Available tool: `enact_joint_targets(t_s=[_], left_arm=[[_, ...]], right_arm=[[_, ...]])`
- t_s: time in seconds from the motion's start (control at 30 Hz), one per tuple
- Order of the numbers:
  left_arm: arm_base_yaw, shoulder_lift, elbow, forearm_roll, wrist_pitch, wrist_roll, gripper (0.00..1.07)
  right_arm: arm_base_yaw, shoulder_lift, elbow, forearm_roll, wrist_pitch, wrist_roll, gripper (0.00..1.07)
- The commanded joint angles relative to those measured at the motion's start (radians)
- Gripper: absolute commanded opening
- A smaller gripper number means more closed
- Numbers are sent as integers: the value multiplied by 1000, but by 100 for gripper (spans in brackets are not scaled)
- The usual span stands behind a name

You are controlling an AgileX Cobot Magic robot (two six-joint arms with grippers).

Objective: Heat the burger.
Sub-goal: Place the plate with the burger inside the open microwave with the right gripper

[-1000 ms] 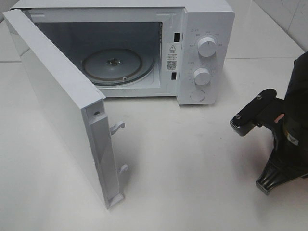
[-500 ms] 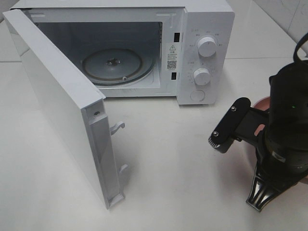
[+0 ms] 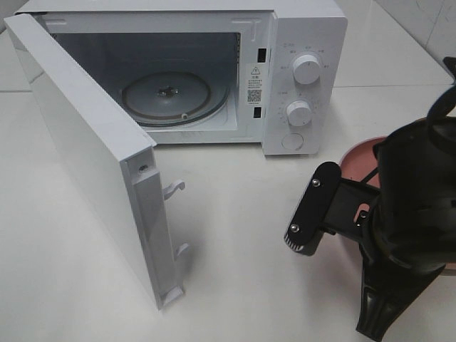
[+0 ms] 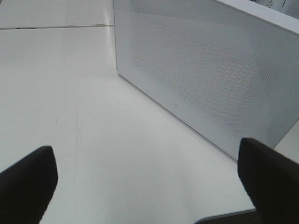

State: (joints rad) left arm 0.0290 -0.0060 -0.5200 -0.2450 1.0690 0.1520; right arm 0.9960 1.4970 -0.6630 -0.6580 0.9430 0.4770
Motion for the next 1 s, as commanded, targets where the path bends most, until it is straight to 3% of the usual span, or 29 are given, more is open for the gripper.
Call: enact_joint_targets(t_s=[0.03, 0.53, 1.0], left_arm=[[2, -15, 0, 0, 6, 1, 99], [2, -15, 0, 0, 6, 1, 99], [2, -15, 0, 0, 6, 1, 99]], right_arm=[[55, -9, 3, -77, 44, 6, 0], [187, -9, 3, -90, 35, -85, 1], [195, -9, 3, -115, -122, -264, 1]])
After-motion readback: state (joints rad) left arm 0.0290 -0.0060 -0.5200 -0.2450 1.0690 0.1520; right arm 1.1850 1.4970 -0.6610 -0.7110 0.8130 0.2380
